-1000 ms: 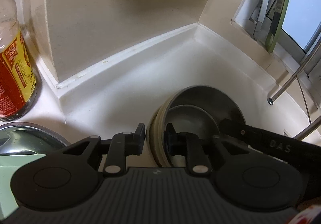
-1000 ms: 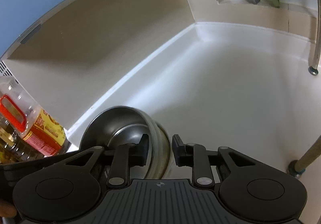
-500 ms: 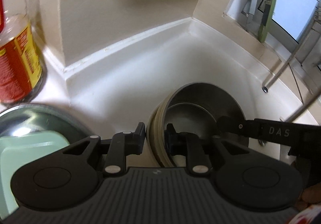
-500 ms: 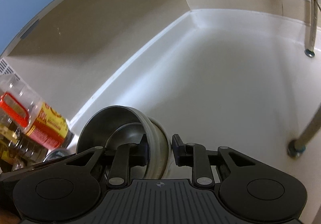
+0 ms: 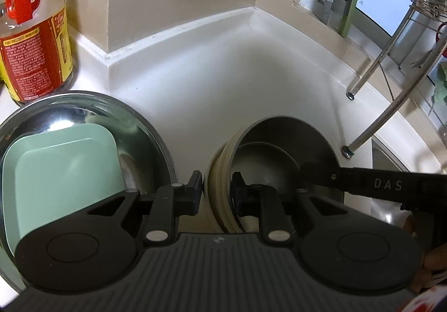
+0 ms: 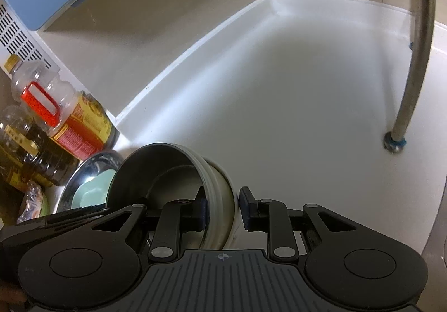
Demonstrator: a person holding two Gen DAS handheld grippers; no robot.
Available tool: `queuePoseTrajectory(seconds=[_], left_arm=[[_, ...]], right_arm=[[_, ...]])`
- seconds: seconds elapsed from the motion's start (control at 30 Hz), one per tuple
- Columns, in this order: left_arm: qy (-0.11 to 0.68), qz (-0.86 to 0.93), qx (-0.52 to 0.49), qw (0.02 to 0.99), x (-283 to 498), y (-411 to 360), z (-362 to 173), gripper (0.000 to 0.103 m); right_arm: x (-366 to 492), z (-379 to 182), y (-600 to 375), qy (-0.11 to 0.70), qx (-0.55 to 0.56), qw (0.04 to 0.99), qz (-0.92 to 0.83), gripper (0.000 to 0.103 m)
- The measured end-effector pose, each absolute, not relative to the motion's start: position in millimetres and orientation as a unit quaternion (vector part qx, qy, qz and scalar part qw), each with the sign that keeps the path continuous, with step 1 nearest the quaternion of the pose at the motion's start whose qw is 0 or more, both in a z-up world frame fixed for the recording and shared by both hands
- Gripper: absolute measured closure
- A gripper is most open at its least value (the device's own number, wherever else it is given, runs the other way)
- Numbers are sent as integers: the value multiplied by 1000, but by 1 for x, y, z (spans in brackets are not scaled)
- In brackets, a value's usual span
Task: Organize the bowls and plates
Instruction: 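Lift the bowl stack with both tools and carry it toward the steel basin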
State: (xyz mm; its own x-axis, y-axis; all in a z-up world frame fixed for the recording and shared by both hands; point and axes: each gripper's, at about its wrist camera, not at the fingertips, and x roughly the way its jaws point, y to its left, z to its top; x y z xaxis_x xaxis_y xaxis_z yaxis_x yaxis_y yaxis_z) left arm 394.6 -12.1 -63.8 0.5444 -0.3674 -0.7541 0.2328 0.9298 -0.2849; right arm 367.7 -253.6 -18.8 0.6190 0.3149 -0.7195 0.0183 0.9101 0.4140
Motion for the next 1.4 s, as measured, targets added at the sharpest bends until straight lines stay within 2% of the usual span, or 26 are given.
queuePoseTrajectory(seconds=[0.37,0.43,0.6,0.83,1.03,1.1,1.2,1.23,1.4], left_arm=[[409,-201,-43,889,384,-11,-50,85],[409,-209,-44,887,385,-10,-48,93],[412,-210,-44,886,386,-11,-48,94],[419,-194,-68,884,389,-8,-47,93],[422,-166,-78,888,382,-8,-47,90],[423,-156,-79,889,379,-7,-46,87],[423,-143,-75,892,375,-9,-46,83],[425,-141,-78,891,374,-9,-47,83],[433,-122,-83,889,371,-14,-56,81]], right_arm=[[357,-7,-246,394,177,898,86,78],[357,-9,-247,395,190,895,85,89],[363,-7,-254,415,218,880,74,89],[384,-9,-272,483,274,827,87,89],[387,0,-263,483,222,841,101,89],[381,1,-258,470,197,854,103,87],[371,0,-251,462,162,866,99,72],[368,-1,-250,459,157,869,95,71],[360,-15,-242,455,160,872,86,70]])
